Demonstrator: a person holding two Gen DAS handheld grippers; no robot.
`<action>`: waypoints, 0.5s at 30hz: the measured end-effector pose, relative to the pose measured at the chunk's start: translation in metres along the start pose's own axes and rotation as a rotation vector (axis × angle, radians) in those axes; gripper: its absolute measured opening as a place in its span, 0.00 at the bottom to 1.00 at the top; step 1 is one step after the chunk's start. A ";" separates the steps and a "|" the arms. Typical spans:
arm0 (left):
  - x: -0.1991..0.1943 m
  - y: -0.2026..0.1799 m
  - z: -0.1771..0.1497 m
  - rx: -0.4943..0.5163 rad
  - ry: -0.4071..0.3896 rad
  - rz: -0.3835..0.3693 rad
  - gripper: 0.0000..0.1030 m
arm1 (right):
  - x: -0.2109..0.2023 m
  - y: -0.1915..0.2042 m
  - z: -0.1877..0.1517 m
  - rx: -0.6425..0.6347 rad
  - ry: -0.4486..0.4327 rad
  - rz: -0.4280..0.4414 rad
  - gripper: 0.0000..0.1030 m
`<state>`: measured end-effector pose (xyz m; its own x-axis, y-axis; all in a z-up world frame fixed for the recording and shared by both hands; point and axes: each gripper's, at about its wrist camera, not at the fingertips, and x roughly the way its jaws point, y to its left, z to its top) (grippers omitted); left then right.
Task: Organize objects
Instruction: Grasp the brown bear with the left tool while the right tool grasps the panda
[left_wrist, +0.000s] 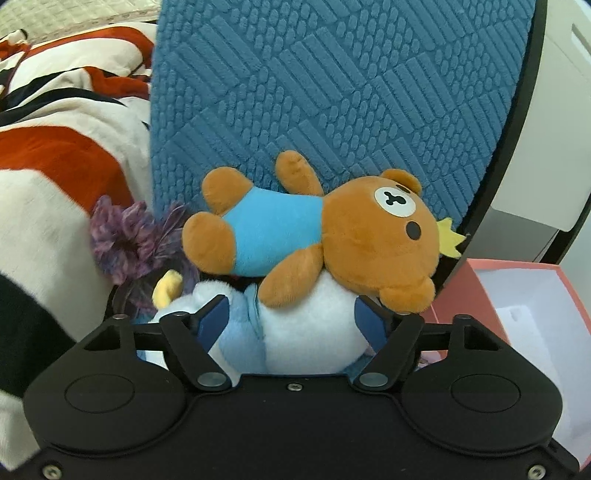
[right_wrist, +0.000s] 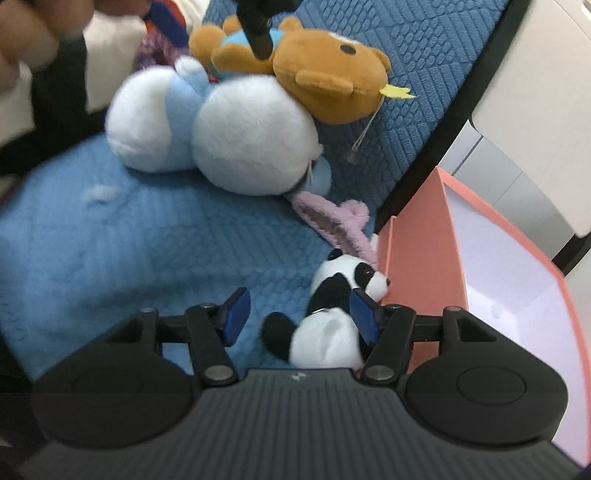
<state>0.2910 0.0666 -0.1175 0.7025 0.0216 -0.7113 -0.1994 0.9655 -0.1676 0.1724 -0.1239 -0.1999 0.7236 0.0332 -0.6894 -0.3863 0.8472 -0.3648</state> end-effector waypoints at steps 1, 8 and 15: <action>0.005 0.001 0.002 0.001 0.006 -0.005 0.65 | 0.006 0.000 0.000 -0.008 0.007 -0.013 0.61; 0.021 0.008 0.011 -0.010 0.023 -0.043 0.53 | 0.026 0.016 -0.008 -0.176 0.046 -0.059 0.82; 0.029 0.011 0.015 -0.017 0.025 -0.053 0.34 | 0.038 0.025 -0.011 -0.233 0.037 -0.171 0.84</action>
<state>0.3196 0.0821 -0.1295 0.6950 -0.0358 -0.7181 -0.1744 0.9605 -0.2167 0.1840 -0.1071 -0.2423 0.7696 -0.1229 -0.6266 -0.3846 0.6941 -0.6086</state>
